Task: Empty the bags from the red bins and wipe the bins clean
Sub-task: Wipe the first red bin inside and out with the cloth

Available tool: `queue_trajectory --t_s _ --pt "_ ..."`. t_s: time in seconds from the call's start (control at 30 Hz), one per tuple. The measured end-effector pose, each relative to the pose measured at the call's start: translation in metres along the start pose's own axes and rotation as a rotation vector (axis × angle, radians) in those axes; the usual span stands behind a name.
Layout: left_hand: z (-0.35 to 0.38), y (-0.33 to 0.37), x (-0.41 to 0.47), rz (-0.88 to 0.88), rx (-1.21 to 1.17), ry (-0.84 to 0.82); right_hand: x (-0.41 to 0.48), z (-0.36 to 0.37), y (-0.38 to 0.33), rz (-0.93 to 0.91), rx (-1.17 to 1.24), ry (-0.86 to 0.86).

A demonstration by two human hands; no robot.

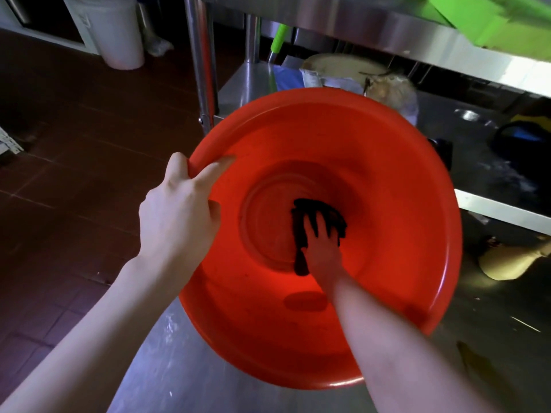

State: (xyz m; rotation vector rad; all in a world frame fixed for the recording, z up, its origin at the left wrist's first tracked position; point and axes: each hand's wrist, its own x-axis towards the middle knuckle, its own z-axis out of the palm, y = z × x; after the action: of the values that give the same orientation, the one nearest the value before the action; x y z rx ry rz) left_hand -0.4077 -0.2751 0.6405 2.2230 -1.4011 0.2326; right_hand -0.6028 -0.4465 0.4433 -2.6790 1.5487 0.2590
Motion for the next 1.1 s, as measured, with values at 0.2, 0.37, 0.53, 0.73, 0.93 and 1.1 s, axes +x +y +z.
queue_trajectory --t_s 0.2,0.37,0.53,0.73,0.93,1.1 --pt "-0.001 -0.005 0.002 0.058 -0.071 -0.006 0.004 0.004 -0.038 -0.374 -0.103 -0.05" --pt "-0.003 -0.011 0.004 0.055 -0.051 -0.022 0.028 0.004 -0.085 -0.437 -0.079 -0.004" --pt "-0.003 -0.007 -0.007 0.073 -0.011 -0.015 0.059 -0.02 -0.072 -0.308 -0.023 0.154" --pt "-0.003 -0.002 -0.008 0.061 -0.027 -0.014 0.051 -0.022 -0.075 -0.397 -0.058 0.117" --pt "-0.004 -0.008 -0.003 0.055 -0.036 -0.047 0.029 0.004 -0.015 -0.923 -0.513 -0.136" --pt "-0.006 -0.008 -0.002 0.026 -0.034 -0.059 0.033 -0.005 -0.014 -0.957 -0.512 -0.15"
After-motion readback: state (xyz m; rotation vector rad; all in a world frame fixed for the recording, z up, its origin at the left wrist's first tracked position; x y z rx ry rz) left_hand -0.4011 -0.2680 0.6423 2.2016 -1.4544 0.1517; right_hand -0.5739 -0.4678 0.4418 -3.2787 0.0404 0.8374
